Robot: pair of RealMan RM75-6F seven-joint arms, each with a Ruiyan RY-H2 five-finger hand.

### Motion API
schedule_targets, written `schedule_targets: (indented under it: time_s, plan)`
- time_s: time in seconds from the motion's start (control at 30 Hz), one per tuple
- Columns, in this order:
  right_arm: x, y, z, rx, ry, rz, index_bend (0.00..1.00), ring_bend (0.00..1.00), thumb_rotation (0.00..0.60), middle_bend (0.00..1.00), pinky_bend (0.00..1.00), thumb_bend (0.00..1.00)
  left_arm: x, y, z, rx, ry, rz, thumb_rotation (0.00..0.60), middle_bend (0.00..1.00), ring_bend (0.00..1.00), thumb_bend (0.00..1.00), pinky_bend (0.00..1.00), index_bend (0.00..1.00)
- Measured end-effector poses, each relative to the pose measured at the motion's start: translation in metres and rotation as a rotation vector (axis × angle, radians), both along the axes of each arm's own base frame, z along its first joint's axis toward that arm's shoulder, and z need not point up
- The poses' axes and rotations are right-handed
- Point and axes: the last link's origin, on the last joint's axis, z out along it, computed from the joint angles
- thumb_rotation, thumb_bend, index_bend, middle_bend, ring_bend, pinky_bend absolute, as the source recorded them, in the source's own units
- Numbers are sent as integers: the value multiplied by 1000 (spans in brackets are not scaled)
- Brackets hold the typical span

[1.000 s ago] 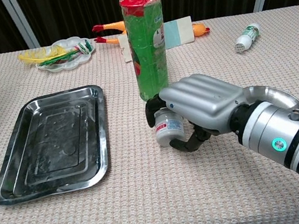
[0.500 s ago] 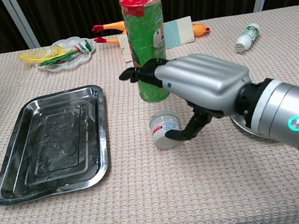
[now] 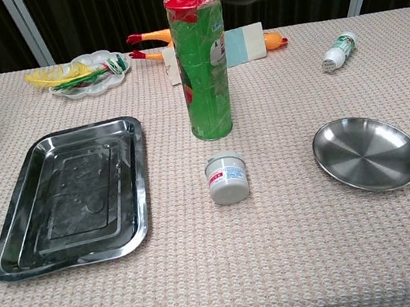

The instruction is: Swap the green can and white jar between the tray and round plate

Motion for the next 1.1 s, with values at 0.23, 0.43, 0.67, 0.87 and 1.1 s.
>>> schedule_targets:
  time_s: [0.23, 0.43, 0.67, 0.87, 1.1]
  plan:
    - [-3, -34, -8, 22, 75, -140, 0, 0, 600, 38, 19, 154, -2, 0, -5, -21, 3, 8, 600, 68, 0, 178, 232, 88]
    - [0, -63, -24, 65, 157, -241, 0, 0, 600, 34, 0, 116, -4, 0, -5, -50, -3, 16, 600, 67, 0, 178, 228, 88]
    - [10, -87, -44, 119, 211, -314, 0, 0, 600, 37, 9, 168, -6, -1, -4, -51, -25, 27, 600, 68, 0, 178, 230, 88]
    - [15, -100, -55, 125, 241, -348, 71, 25, 600, 95, 186, 206, -8, -1, -4, -58, -29, 35, 600, 67, 0, 178, 231, 88]
    - [14, -102, -59, 107, 246, -361, 344, 289, 600, 327, 531, 300, -9, -2, -5, -67, -21, 34, 600, 67, 0, 178, 231, 88]
